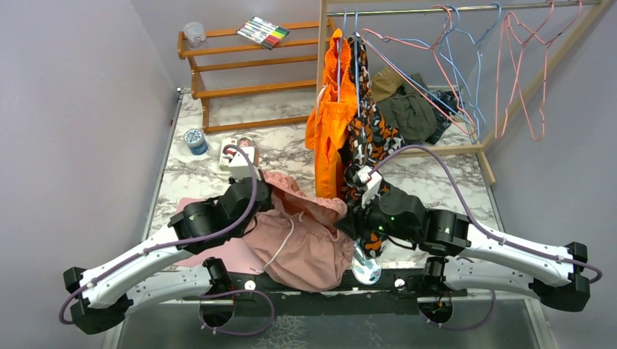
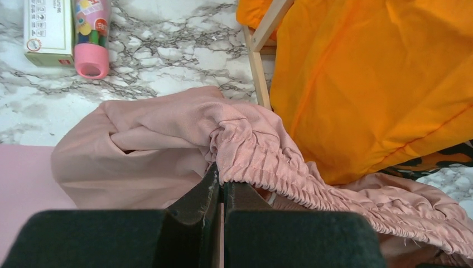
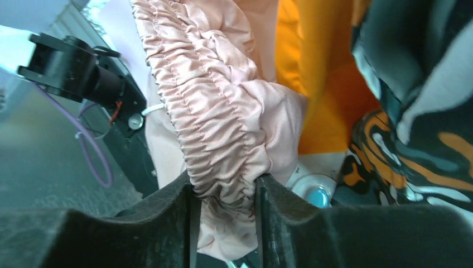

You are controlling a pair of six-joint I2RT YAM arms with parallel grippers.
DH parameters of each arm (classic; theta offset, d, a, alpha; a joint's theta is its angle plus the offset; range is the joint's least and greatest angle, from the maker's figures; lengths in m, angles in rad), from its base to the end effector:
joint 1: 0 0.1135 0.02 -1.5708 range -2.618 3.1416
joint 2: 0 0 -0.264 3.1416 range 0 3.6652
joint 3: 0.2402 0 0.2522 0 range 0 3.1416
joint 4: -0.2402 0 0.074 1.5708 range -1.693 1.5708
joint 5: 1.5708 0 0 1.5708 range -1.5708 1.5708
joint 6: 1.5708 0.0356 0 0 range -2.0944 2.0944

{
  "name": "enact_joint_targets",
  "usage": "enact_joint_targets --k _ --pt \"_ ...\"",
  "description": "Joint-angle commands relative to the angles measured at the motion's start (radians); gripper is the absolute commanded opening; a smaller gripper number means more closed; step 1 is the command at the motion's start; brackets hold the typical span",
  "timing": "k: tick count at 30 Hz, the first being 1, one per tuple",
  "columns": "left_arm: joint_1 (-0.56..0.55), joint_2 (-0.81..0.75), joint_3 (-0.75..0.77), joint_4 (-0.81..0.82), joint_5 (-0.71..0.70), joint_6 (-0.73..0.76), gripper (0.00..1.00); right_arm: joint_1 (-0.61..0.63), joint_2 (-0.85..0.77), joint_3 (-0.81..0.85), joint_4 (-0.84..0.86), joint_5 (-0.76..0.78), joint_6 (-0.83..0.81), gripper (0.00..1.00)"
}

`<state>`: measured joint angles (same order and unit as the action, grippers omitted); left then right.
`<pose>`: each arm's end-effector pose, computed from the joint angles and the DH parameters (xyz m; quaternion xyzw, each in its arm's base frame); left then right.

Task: Place the shorts on the hanger
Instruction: Adjust the shorts at the center of the board.

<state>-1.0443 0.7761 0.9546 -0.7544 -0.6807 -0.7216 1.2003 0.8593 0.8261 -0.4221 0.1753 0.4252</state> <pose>0.0934 -0.1161 0.3456 -0.0241 0.8432 -0.1613 0.5122 0.0754 0.1771 0.3173 -0.2765 0.8000 0.3318 0.4164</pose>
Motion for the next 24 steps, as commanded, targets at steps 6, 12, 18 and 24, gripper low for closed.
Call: enact_joint_targets --k 6,12,18,24 --pt "0.004 0.123 0.022 0.091 -0.018 -0.052 0.0 -0.002 0.002 0.062 -0.207 0.068 0.057 0.54" --pt "0.004 0.209 0.087 0.095 -0.046 -0.032 0.0 -0.002 0.045 0.16 -0.307 0.028 0.073 0.56" --pt "0.012 0.281 0.128 0.103 -0.063 -0.031 0.0 -0.002 0.135 0.223 -0.386 -0.046 0.181 0.57" --pt "0.033 0.322 0.146 0.141 -0.064 -0.038 0.0 -0.002 0.145 0.168 -0.405 0.034 0.335 0.64"
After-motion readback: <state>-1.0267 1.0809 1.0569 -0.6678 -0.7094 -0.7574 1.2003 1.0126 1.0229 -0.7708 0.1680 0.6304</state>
